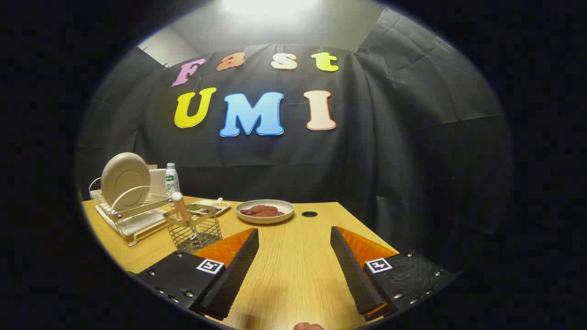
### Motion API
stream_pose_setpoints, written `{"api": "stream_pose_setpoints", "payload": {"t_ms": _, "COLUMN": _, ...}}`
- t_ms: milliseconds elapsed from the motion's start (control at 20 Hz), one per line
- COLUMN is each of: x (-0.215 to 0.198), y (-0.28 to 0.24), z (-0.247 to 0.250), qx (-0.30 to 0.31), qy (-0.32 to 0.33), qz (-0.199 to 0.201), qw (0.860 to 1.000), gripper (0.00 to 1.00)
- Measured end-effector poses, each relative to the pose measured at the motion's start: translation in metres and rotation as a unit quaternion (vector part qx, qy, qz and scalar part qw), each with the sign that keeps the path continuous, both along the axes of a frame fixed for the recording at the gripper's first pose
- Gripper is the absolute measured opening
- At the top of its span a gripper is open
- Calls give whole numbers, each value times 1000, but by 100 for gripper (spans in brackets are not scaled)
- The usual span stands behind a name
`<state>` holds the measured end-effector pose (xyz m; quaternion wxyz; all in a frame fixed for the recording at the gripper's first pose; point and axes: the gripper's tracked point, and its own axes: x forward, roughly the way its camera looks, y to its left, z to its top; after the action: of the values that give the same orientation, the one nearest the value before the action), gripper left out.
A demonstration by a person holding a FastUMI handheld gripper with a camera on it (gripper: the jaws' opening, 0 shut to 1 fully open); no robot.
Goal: Take the plate from the dish rack, then take the spoon from the basket and place it into the plate.
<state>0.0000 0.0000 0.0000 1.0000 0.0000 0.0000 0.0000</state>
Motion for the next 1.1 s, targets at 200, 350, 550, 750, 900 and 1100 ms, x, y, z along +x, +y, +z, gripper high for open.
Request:
{"api": "stream_pose_setpoints", "payload": {"t_ms": 200, "x": 12, "y": 7, "z": 52, "qx": 2, "qy": -7, "qz": -3, "qw": 1000, "gripper": 97}}
{"api": "stream_pose_setpoints", "payload": {"t_ms": 350, "x": 1, "y": 30, "z": 104, "qx": 6, "qy": -17, "qz": 11, "qw": 1000, "gripper": 97}}
{"api": "stream_pose_setpoints", "payload": {"t_ms": 550, "x": -15, "y": 70, "z": 169, "qx": 1, "qy": -23, "qz": 20, "qw": 1000, "gripper": 97}}
{"api": "stream_pose_setpoints", "payload": {"t_ms": 750, "x": -28, "y": 109, "z": 220, "qx": -1, "qy": -36, "qz": 16, "qw": 999, "gripper": 96}}
{"api": "stream_pose_setpoints", "payload": {"t_ms": 900, "x": -30, "y": 138, "z": 237, "qx": -4, "qy": -38, "qz": 28, "qw": 999, "gripper": 96}}
{"api": "stream_pose_setpoints", "payload": {"t_ms": 1100, "x": -31, "y": 168, "z": 247, "qx": 8, "qy": -30, "qz": 29, "qw": 999, "gripper": 97}}
